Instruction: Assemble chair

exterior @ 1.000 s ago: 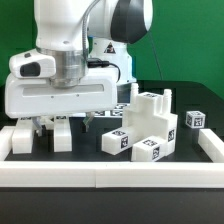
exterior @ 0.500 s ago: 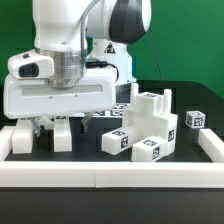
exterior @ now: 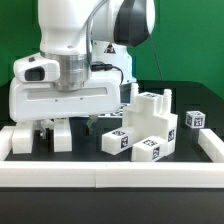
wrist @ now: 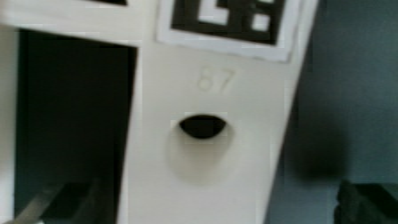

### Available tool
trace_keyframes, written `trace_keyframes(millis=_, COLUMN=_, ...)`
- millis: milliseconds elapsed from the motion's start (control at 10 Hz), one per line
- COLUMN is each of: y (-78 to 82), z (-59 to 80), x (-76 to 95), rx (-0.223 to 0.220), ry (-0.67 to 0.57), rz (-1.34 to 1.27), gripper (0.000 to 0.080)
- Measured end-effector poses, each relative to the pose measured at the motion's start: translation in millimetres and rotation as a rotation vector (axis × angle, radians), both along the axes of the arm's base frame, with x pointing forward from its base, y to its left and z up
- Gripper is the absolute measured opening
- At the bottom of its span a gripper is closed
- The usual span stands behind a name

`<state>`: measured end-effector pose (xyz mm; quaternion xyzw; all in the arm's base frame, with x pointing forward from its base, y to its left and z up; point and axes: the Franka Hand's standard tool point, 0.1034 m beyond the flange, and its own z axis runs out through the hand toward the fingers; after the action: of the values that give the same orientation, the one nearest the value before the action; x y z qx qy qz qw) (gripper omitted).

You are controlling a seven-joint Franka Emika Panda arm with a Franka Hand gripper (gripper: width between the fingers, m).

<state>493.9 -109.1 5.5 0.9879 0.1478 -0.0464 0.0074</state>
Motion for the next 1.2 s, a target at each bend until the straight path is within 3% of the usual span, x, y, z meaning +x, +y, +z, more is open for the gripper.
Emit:
trace_keyframes(millis=200, y=-1.0, z=0.0, x=-0.3, rx=0.000, ry=0.000, rz=-0.001, gripper=0.0649)
trace_keyframes(millis=300, y=-2.9, z=0.0, x=-0.7, rx=0.000, ry=0.000, rz=-0.005, gripper=0.0508)
trace_keyframes(millis=400, y=-4.1, z=0.0, x=-1.1, rx=-0.001, ry=0.001, rz=-0.007, gripper=0.0508)
trace_keyframes(millis=500, y=-4.8, z=0.3, x=-0.9, rx=-0.001, ry=0.001, rz=-0.008, gripper=0.0371)
trace_keyframes(millis=600, y=-5.0, z=0.8, x=0.1, rx=-0.001, ry=0.001, rz=-0.008, gripper=0.0287)
trace_keyframes(millis=1000, y=-4.3, z=0.7, x=-0.2, rx=-0.001, ry=0.001, rz=-0.010, gripper=0.0287)
trace_keyframes(millis=1200, y=1.7, z=8.0, x=-0.7, rx=0.001, ry=-0.006, rz=-0.043, gripper=0.0287)
